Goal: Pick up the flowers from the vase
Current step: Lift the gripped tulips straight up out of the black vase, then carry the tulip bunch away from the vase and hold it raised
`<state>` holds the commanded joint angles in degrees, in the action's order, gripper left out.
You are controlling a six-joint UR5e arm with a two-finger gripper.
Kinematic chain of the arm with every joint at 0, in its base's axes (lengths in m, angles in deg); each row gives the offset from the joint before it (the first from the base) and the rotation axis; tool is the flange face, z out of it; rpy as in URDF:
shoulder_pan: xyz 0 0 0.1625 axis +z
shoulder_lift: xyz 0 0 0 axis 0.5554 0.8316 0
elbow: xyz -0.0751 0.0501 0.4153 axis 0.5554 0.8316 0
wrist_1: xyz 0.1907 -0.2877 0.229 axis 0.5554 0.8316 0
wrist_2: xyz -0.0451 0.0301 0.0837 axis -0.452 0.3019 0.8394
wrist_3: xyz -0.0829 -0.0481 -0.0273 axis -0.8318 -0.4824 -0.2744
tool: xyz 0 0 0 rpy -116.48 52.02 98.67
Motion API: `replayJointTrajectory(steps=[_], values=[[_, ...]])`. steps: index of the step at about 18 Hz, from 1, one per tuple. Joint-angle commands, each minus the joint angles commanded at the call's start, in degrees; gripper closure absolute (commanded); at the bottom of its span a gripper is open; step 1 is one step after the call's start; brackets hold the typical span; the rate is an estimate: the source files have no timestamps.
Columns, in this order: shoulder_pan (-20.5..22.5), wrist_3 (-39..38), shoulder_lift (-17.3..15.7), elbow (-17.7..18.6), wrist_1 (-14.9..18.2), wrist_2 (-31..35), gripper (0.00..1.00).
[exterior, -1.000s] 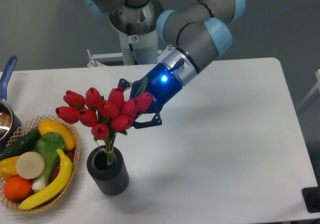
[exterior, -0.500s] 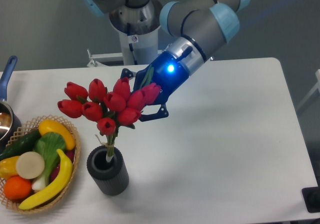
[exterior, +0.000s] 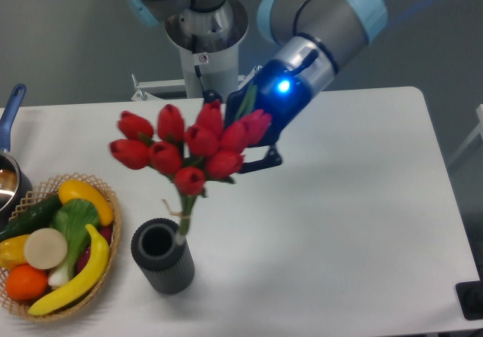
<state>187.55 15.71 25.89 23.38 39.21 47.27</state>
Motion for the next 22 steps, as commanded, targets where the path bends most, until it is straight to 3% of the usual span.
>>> replayJointTrajectory(steps=[3,7,12,17,20,22], values=[[1.8,4.2,-0.3,-1.8,0.0,9.8,1.00],[3.3,5.8,0.1,-3.3,0.2,14.8,1.00],[4.2,18.5,1.7,-3.3,0.3,30.9,1.00],[9.2,22.2,2.4,-1.4,0.6,35.4,1.00],[10.4,22.4,0.5,2.4,2.3,35.9,1.00],[11.5,23.0,-0.6,4.4,3.3,42.6,1.00]])
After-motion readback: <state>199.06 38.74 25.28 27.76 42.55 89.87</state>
